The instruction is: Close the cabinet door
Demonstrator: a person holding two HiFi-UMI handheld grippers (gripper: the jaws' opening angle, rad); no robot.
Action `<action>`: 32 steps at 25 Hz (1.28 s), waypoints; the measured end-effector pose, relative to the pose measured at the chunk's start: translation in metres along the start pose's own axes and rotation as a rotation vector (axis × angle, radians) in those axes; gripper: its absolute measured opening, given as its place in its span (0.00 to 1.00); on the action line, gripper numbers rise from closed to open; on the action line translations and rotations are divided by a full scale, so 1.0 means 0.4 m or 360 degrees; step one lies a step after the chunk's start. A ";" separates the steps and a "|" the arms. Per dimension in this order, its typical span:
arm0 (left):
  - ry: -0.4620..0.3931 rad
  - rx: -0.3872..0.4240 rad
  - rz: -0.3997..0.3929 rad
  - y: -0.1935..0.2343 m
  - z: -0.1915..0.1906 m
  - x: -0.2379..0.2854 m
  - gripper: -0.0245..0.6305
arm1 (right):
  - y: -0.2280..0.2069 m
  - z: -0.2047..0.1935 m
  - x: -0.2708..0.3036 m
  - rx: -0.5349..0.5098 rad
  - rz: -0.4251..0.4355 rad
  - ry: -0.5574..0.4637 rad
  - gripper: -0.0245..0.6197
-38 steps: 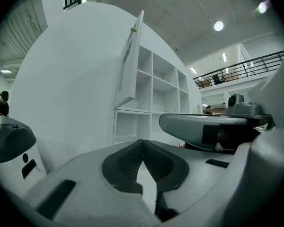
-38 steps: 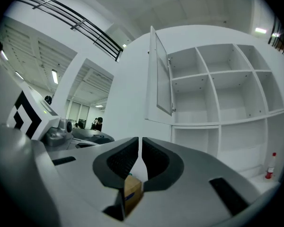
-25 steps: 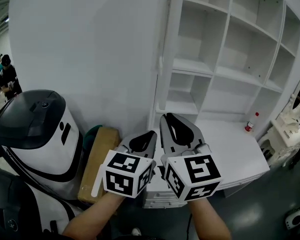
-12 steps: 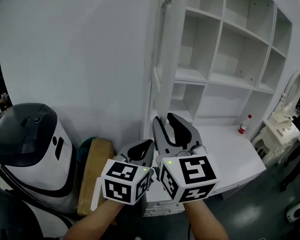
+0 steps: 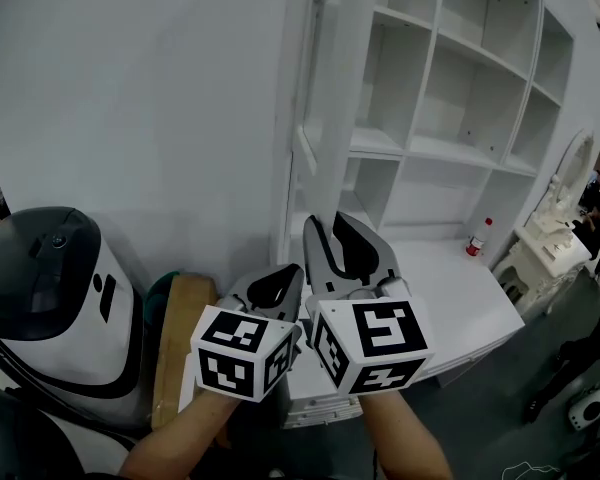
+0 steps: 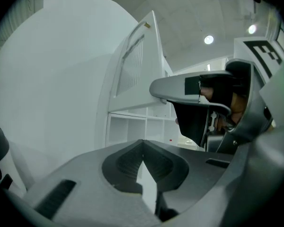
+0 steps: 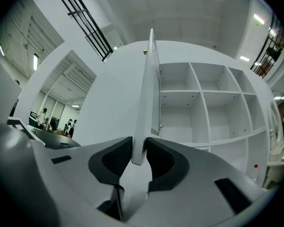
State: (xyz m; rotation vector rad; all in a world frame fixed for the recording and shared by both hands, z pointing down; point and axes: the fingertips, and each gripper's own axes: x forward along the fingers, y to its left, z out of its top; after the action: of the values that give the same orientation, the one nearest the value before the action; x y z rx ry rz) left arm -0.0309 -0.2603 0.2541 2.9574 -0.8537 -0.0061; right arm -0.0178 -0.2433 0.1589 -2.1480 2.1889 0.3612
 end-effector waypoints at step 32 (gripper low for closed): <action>0.0001 0.0048 -0.0050 -0.096 -0.002 0.119 0.06 | -0.155 -0.010 -0.040 0.0105 0.0046 -0.0052 0.17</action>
State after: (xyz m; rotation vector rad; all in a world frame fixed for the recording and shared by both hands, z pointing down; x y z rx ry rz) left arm 0.0298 -0.2531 0.2532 2.9984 -0.8143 0.0065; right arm 0.0446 -0.2287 0.1579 -2.0644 2.1842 0.3183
